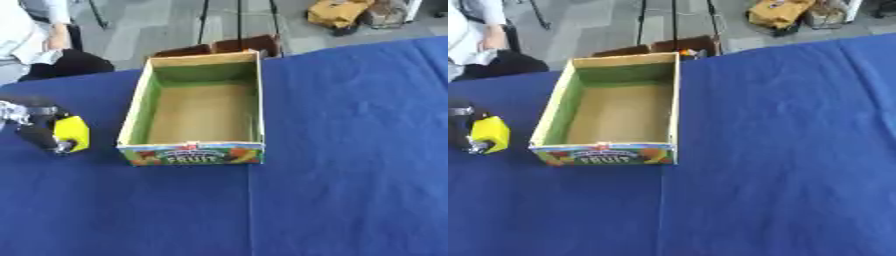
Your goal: Pick up objects on the table and place them in the box.
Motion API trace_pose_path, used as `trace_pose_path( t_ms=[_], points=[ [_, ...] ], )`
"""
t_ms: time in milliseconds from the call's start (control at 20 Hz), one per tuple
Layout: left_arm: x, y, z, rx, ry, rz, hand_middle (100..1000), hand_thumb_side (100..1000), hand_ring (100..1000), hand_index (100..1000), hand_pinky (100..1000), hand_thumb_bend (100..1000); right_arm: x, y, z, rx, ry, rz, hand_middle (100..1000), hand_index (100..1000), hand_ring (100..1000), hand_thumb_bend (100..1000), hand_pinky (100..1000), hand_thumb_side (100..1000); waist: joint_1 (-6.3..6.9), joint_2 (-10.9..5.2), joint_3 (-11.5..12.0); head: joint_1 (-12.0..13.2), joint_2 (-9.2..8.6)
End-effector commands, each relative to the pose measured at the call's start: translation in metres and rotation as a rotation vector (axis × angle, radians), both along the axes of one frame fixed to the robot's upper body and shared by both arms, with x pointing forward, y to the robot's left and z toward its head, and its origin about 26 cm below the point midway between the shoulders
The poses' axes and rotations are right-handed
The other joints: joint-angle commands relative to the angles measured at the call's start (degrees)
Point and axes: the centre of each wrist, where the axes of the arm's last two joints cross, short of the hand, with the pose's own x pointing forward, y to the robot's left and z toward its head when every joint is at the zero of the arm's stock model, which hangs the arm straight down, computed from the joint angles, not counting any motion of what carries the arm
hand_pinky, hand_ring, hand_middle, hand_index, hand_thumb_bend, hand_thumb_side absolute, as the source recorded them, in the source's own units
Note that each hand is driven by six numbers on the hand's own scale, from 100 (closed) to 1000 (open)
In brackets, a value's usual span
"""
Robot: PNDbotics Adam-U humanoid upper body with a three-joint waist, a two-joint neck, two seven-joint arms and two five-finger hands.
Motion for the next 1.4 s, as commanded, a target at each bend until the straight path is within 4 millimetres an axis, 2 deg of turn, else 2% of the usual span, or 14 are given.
trace_pose_path(
  t_ms=[50, 400, 450, 500, 750, 1100, 1400],
  points=[
    [-0.006, 0.005, 0.020, 0.000, -0.088, 0.006, 701, 485, 758, 726, 618, 104, -0.004, -0.001, 0.008, -0.006, -0.026, 0.000, 575, 735, 682, 100, 712, 979, 0.68, -0.71, -0.1, -0.1, -0.31],
    [-0.009, -0.002, 0.034, 0.010, -0.180, -0.013, 666, 481, 731, 673, 600, 100, -0.004, 0.000, 0.005, 0.005, -0.017, 0.004, 576, 735, 682, 100, 711, 973, 0.77, -2.00, 0.1, -0.2, 0.58],
    [-0.009, -0.003, 0.035, 0.006, -0.190, -0.019, 668, 511, 731, 674, 601, 100, -0.004, 0.000, 0.005, 0.007, -0.015, 0.005, 577, 735, 682, 100, 711, 986, 0.78, -2.22, 0.1, -0.2, 0.69],
    [-0.010, -0.005, 0.037, 0.001, -0.199, -0.027, 670, 481, 731, 677, 601, 100, -0.004, 0.000, 0.004, 0.009, -0.014, 0.005, 578, 735, 683, 100, 711, 970, 0.79, -2.50, 0.2, -0.3, 0.82],
    [-0.014, -0.018, 0.054, -0.010, -0.248, -0.092, 674, 479, 731, 684, 603, 100, -0.004, 0.000, 0.000, 0.022, -0.004, 0.006, 579, 735, 683, 100, 710, 963, 0.84, -4.08, 0.7, -0.7, 1.81],
    [-0.024, -0.060, 0.087, 0.026, -0.313, -0.255, 676, 475, 733, 688, 607, 100, -0.004, 0.001, -0.005, 0.039, 0.011, 0.009, 584, 735, 683, 100, 709, 955, 0.84, -6.54, 1.2, -0.9, 3.32],
    [-0.030, -0.099, 0.100, 0.032, -0.348, -0.394, 674, 482, 730, 686, 605, 100, -0.003, 0.003, -0.008, 0.048, 0.018, 0.018, 585, 735, 684, 100, 709, 950, 0.88, -7.77, 1.1, -0.7, 3.82]
  ],
)
